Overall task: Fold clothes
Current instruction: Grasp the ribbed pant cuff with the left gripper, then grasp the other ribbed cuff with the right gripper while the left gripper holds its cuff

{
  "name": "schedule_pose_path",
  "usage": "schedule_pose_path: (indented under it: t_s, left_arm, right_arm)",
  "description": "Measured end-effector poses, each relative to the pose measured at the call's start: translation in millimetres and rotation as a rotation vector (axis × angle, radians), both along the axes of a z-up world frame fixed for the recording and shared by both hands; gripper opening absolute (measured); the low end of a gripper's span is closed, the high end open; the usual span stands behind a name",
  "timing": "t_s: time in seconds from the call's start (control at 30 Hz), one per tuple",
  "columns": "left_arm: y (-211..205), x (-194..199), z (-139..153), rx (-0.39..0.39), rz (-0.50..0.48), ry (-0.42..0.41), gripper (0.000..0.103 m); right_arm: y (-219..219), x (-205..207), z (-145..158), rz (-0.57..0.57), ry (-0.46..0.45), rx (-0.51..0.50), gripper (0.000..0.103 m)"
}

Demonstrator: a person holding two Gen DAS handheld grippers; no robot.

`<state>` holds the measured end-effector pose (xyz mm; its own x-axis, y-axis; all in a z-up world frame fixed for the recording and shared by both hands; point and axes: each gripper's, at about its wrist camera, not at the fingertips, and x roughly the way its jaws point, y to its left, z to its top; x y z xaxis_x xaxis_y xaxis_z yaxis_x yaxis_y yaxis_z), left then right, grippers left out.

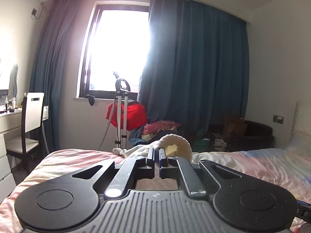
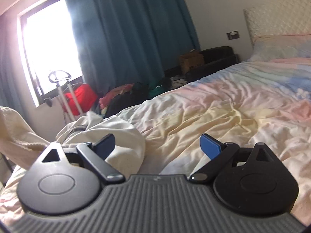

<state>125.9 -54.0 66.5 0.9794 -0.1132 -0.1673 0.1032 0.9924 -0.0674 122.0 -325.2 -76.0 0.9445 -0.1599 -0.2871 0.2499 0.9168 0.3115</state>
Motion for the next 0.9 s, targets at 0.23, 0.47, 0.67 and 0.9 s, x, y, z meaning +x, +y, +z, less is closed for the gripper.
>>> schedule_pose_path:
  t_s: [0.23,0.47,0.67,0.9]
  left_arm:
    - [99,-18,-56,-0.017,0.053,0.228,0.003]
    - [103,-13,-78,0.086,0.094,0.262,0.01]
    - [91,5,-91,0.115,0.116,0.32,0.018]
    - [82,34,-117,0.145,0.141,0.444,0.045]
  right_arm:
    - [61,-5,-5,0.262,0.195,-0.088,0.096]
    - [95,16,-37,0.319,0.336,-0.185,0.074]
    - [90,50,-71,0.298,0.397,-0.129,0.071]
    - [93,70,-82,0.312,0.309,-0.061,0.048]
